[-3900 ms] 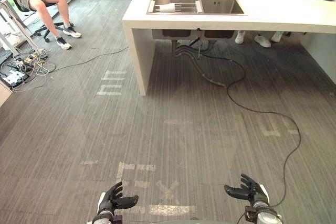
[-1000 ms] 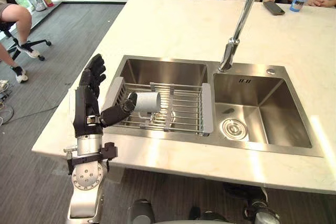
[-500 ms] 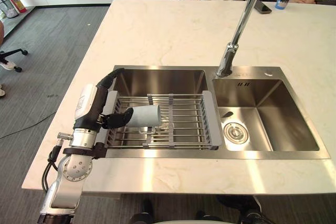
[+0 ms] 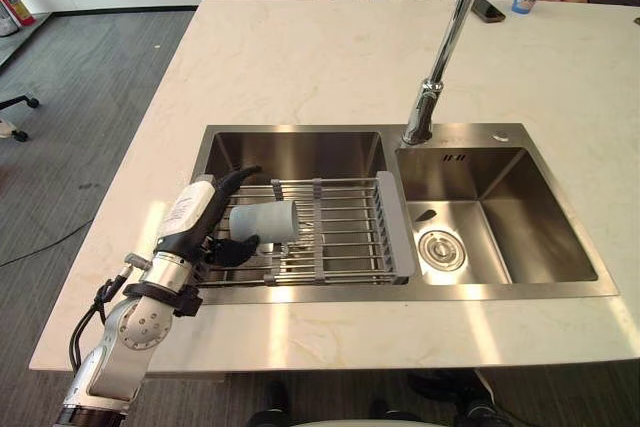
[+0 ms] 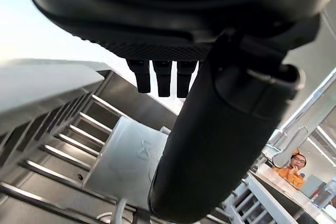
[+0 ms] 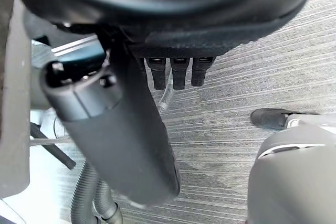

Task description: Walk over to the sink, pick up the cup, carry it to the dishwasher, place the cup inside the dishwasher, then close the dishwasher door

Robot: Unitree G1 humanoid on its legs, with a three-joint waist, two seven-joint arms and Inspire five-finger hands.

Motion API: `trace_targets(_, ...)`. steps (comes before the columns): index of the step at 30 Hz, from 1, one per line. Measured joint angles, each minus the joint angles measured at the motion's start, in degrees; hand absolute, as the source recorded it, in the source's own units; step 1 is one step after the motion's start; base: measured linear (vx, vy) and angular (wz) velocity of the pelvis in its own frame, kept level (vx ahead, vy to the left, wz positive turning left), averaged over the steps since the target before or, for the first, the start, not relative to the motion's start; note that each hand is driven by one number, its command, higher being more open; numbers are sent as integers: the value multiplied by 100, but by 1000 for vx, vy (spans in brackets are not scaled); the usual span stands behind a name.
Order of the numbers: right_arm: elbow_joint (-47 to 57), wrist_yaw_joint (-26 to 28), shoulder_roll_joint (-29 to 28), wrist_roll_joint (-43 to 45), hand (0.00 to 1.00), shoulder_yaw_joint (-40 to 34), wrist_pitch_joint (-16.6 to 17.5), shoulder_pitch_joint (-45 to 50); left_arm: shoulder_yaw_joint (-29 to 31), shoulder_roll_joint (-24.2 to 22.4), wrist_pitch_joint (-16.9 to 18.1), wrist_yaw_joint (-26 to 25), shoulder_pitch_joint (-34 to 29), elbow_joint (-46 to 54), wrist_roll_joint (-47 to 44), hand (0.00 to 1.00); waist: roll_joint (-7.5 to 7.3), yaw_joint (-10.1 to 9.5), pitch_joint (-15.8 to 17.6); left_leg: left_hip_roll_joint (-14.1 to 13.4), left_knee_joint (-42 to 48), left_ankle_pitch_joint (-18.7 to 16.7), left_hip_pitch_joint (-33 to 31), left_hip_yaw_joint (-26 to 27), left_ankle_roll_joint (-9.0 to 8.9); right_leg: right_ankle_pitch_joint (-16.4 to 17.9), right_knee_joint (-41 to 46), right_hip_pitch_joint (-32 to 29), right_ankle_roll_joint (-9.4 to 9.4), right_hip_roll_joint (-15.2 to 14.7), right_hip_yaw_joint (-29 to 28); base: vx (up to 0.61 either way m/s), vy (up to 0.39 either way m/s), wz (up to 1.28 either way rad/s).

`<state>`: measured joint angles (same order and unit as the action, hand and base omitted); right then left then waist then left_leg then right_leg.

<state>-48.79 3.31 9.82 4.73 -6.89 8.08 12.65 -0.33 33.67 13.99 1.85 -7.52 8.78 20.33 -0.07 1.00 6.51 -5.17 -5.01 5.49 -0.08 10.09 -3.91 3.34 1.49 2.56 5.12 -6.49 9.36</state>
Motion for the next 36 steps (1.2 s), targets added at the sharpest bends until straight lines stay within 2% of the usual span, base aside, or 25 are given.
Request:
trace_targets(6, -2, 2, 27, -67, 90, 137, -7, -80, -389, 86, 11, 135, 0, -10, 0, 90, 23, 15, -14, 13, -4, -4, -8, 5, 5, -17, -51, 1, 7, -9, -10, 0, 0, 0)
trace_targets(13, -5, 12, 34, -166, 90, 174, -52, -89, -588, 104, -15, 190, 101, -116, 246, 90, 126, 7, -97, 20, -6, -17, -23, 3, 7, -19, -84, 7, 10, -12, -18, 0, 0, 0)
trace_targets(21, -2, 61, 29, -164, 90, 175, -103, -146, -805, -163, -244, 49, 936, -967, 703, 90, 121, 87, -100, 14, -33, -21, -24, 68, 8, -91, -159, 8, 8, -4, -87, -8, 1, -4)
trace_targets(22, 1, 65, 29, -164, 90, 175, -111, -152, -799, -163, -294, 45, 1002, -1027, 769, 30, 120, 111, -99, 13, -33, -23, -23, 87, 9, -107, -180, 7, 9, -2, -107, -9, -1, -11)
trace_targets(28, 68, 98, 26, -150, 90, 170, -129, -130, -784, -161, -421, 2, 1467, -1430, 785, 30, 106, 163, -104, 13, -33, -29, -10, 183, 16, -204, -272, 8, 20, -1, -189, -18, 1, -9)
trace_targets(36, 204, 124, 5, -139, 90, 169, -130, -86, -783, -161, -467, 11, 1540, -1543, 525, 30, 81, 171, -98, 10, -35, -29, 11, 208, 16, -217, -278, 16, 21, -1, -226, -10, -1, -2)
